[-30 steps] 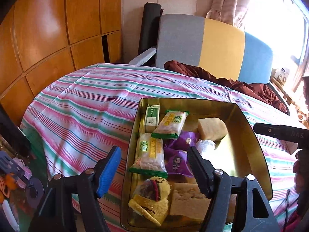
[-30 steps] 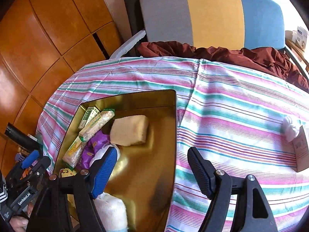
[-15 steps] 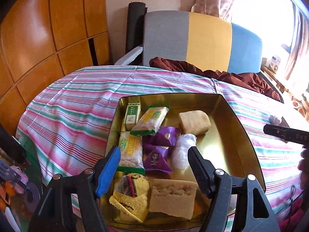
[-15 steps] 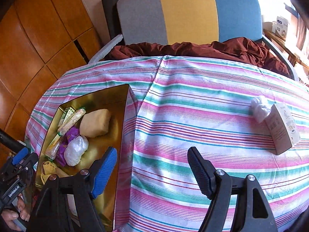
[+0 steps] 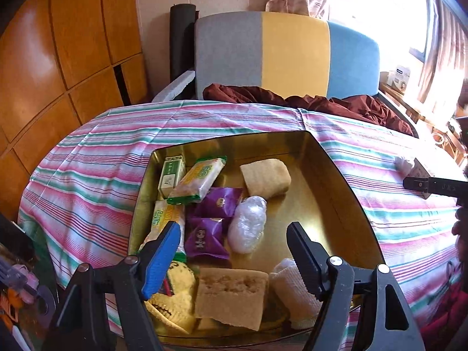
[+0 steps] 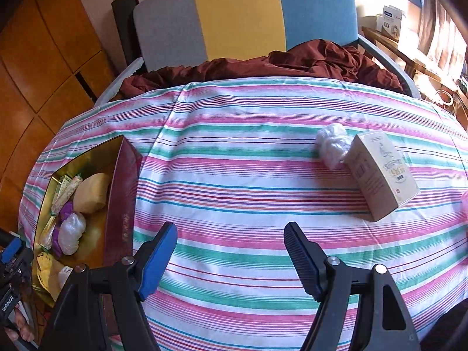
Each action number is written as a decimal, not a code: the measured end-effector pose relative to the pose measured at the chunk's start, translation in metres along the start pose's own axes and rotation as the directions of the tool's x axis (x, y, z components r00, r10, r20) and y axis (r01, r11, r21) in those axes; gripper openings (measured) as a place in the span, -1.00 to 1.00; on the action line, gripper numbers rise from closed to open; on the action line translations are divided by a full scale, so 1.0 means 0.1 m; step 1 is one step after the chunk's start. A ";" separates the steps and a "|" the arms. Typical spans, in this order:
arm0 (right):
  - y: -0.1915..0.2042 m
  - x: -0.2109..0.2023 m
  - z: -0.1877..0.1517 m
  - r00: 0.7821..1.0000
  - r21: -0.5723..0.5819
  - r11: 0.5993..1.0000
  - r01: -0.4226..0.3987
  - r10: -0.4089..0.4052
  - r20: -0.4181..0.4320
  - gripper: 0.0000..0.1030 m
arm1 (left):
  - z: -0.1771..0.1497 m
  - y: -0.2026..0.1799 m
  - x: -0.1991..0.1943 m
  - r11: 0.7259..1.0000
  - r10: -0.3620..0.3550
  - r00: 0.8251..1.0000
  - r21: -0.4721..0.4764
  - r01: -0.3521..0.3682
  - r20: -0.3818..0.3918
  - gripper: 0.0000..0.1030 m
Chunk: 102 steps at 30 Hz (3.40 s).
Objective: Organize objects
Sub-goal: 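Move the right tool to the white tea box and grasp it, then grasp the plastic-wrapped white bundle with the left tool while the right tool holds the tea box, then lift the white bundle with the left tool while the right tool holds the tea box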
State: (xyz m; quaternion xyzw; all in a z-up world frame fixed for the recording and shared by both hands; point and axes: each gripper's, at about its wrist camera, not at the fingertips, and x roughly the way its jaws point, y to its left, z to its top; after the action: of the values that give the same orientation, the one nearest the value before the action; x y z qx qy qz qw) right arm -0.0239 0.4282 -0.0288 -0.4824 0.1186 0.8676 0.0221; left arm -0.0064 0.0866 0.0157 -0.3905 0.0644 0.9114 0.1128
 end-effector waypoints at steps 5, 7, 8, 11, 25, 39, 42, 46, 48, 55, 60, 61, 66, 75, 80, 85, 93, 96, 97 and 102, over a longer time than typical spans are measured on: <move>-0.26 -0.12 0.13 0.998 0.014 0.999 0.048 -0.049 0.037 0.55 | 0.01 -0.10 0.03 1.000 -0.010 1.000 0.022 0.011 -0.007 0.47; -0.40 -0.19 0.22 0.995 0.025 0.997 0.075 -0.076 0.065 0.56 | 0.02 -0.13 0.03 0.999 -0.014 1.000 0.031 0.014 -0.007 0.47; -0.48 -0.22 0.27 0.992 0.038 0.995 0.095 -0.098 0.082 0.56 | 0.02 -0.15 0.04 0.999 -0.015 1.000 0.034 0.015 -0.008 0.47; -0.83 -0.27 0.43 0.978 0.112 0.983 0.145 -0.160 0.131 0.63 | 0.02 -0.19 0.05 0.999 -0.020 1.000 0.040 0.020 -0.009 0.47; -1.60 0.27 0.58 0.976 0.218 0.954 0.206 -0.216 0.021 0.64 | 0.21 -0.72 0.11 0.987 -0.095 0.995 0.126 0.097 -0.022 0.48; -1.67 0.32 0.43 0.922 0.181 0.905 0.385 -0.366 -0.129 0.00 | 0.57 -1.75 0.38 0.937 -0.277 0.955 0.188 0.293 -0.107 0.49; -1.78 0.29 0.43 0.925 0.234 0.897 0.376 -0.349 -0.147 0.00 | 0.65 -2.01 0.51 0.926 -0.298 0.945 0.199 0.320 -0.134 0.49; -1.90 0.26 0.41 0.920 0.269 0.882 0.388 -0.355 -0.162 0.00 | 0.72 -2.36 0.75 0.914 -0.307 0.938 0.223 0.338 -0.163 0.48; -1.93 0.25 0.42 0.916 0.279 0.874 0.398 -0.363 -0.169 0.00 | 0.78 -2.52 0.87 0.907 -0.321 0.930 0.222 0.357 -0.180 0.47; -1.99 0.24 0.40 0.915 0.303 0.864 0.401 -0.361 -0.180 0.00 | 0.99 -3.04 1.26 0.883 -0.397 0.886 0.163 0.439 -0.237 0.43; -2.03 0.26 0.39 0.917 0.313 0.864 0.394 -0.347 -0.195 0.00 | 1.11 -3.42 1.52 0.869 -0.423 0.871 0.159 0.468 -0.251 0.38; -2.03 0.26 0.38 0.917 0.311 0.865 0.395 -0.348 -0.197 0.00 | 1.13 -3.49 1.58 0.868 -0.426 0.867 0.154 0.472 -0.258 0.35; -2.03 0.31 0.37 0.913 0.301 0.866 0.399 -0.347 -0.213 0.00 | 1.22 -3.75 1.85 0.871 -0.425 0.862 0.133 0.472 -0.278 0.15; -2.05 0.41 0.33 0.903 0.276 0.870 0.409 -0.344 -0.256 0.01 | 1.05 -3.89 2.07 0.864 -0.376 0.882 0.235 0.444 -0.284 -0.30; -2.09 0.41 0.33 0.922 0.304 0.879 0.368 -0.301 -0.245 0.02 | 0.88 -3.65 1.93 0.867 -0.349 0.905 0.281 0.411 -0.245 -0.30; -1.87 0.46 0.37 0.957 0.234 0.939 0.254 -0.208 -0.203 0.01 | 0.62 -3.29 1.70 0.879 -0.330 0.919 0.283 0.383 -0.218 -0.30; -1.18 0.58 0.33 0.978 -0.052 0.994 0.095 -0.103 -0.180 0.01 | 0.17 -2.68 1.29 0.920 -0.315 0.926 0.172 0.351 -0.206 -0.30; -1.09 0.58 0.29 0.979 -0.100 0.990 0.098 -0.114 -0.169 0.01 | 0.04 -2.58 1.17 0.924 -0.305 0.933 0.177 0.339 -0.192 -0.29; -1.09 0.57 0.26 0.979 -0.100 0.990 0.100 -0.116 -0.167 0.01 | 0.01 -2.56 1.14 0.925 -0.305 0.934 0.177 0.338 -0.187 -0.29; -1.11 0.63 0.24 0.981 -0.086 0.991 0.098 -0.111 -0.162 0.02 | -0.07 -2.53 1.08 0.920 -0.304 0.940 0.209 0.331 -0.152 -0.30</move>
State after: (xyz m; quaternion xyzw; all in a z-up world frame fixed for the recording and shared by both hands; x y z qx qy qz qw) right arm -0.0606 0.5370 -0.0902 -0.5593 0.0606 0.8258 0.0390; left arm -0.0087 0.3460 -0.0750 -0.4326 0.1125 0.8427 0.3000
